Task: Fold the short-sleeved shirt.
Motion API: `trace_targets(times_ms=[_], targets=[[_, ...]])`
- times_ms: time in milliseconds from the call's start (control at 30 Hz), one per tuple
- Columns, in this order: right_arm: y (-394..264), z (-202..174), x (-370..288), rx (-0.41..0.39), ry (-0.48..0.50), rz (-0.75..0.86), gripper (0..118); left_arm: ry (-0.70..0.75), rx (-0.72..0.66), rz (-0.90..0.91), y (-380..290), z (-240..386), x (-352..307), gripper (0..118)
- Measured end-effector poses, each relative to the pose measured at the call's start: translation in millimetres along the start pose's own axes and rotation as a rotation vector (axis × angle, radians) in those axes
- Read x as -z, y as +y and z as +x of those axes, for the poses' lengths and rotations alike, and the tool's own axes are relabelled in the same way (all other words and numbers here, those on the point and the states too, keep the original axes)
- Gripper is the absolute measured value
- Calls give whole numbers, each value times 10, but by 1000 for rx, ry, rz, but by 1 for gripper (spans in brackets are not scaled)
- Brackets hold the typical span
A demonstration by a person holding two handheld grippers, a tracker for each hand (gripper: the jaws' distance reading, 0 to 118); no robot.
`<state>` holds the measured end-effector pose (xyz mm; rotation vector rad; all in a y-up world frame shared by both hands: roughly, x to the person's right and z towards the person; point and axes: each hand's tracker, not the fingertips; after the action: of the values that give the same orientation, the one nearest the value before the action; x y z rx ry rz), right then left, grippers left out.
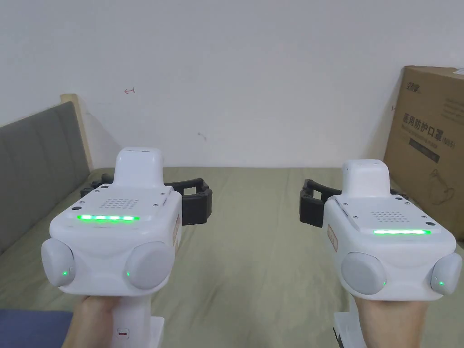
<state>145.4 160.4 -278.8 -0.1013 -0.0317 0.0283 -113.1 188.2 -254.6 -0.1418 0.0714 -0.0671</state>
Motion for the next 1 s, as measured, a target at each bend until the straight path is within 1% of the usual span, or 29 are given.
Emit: trace_targets(times_ms=[200,367,467,567,700,833,1000], targets=[[-23,21,10,4,-1,-11,89,-13,7,11,0,18,-13,113],[-40,9,11,-12,0,-15,89,-25,10,20,2,28,-23,113],[-52,5,13,-9,0,-19,89,-48,-20,12,-5,0,-5,113],[-72,-6,17,-17,-7,-27,89,-39,-35,10,-14,6,8,113],[-85,-5,19,-23,-7,-32,89,-25,17,10,-45,51,13,113],[-94,2,20,-17,-10,-34,89,-20,23,26,-65,72,2,113],[-105,13,25,-20,-12,-40,89,-56,-10,-24,-14,58,-16,113]])
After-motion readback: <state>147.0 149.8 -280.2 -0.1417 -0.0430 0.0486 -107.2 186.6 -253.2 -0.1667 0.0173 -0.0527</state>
